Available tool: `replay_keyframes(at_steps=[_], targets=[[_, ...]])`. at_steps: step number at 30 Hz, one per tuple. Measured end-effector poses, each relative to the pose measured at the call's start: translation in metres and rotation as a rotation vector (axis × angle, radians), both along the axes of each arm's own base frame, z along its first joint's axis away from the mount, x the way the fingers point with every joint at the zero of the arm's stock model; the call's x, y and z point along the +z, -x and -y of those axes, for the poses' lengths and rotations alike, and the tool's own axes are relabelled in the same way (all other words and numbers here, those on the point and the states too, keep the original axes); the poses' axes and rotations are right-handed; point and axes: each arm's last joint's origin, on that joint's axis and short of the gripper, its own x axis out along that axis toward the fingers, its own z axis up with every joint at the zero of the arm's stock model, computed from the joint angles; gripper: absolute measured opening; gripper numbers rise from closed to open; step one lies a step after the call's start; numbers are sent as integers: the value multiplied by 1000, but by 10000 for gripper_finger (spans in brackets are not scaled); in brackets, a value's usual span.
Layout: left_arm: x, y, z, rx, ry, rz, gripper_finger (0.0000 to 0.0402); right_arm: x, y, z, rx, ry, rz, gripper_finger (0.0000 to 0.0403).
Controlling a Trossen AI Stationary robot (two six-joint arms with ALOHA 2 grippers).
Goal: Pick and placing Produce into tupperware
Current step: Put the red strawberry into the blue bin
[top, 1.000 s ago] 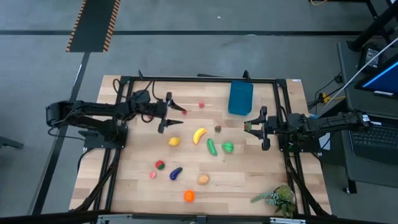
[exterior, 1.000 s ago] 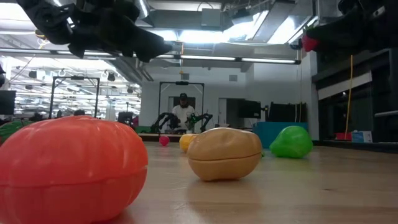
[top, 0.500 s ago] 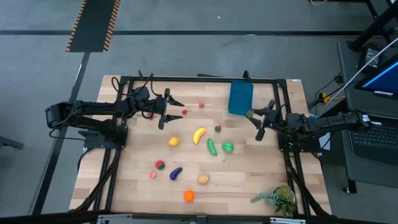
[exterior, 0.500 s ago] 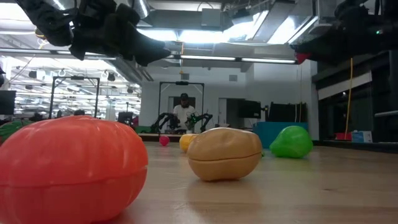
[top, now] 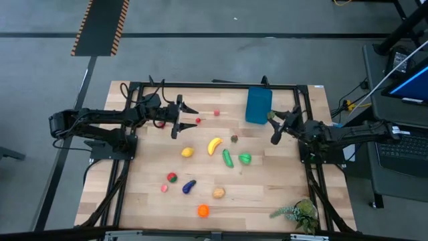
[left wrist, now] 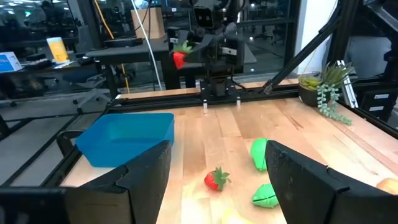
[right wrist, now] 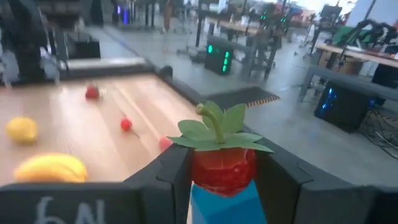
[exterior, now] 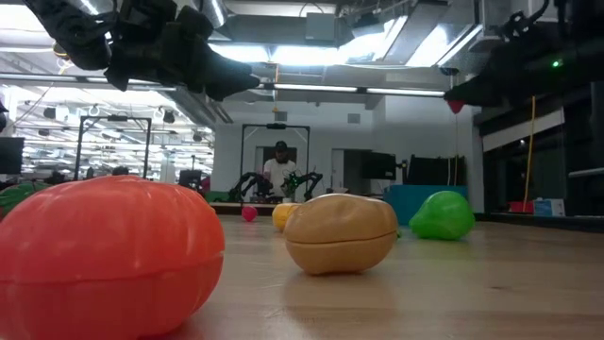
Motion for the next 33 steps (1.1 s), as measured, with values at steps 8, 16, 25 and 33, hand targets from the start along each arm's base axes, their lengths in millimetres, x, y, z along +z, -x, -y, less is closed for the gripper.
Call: replay_keyframes(at_steps=[8, 16, 25, 33], targets=[[-1, 0, 0, -1, -3, -7, 253, 15, -15, 20, -56, -58, -232, 139], [-7, 1, 0, 0, 24, -69, 253, 45, -28, 45, -36, -176, -398, 139], [-7, 1, 0, -3, 2, -72, 253, 50, -44, 88, 27, -334, -544, 139], [-10, 1, -1, 63, 3, -104, 253, 40, -42, 131, 42, -502, -582, 139]])
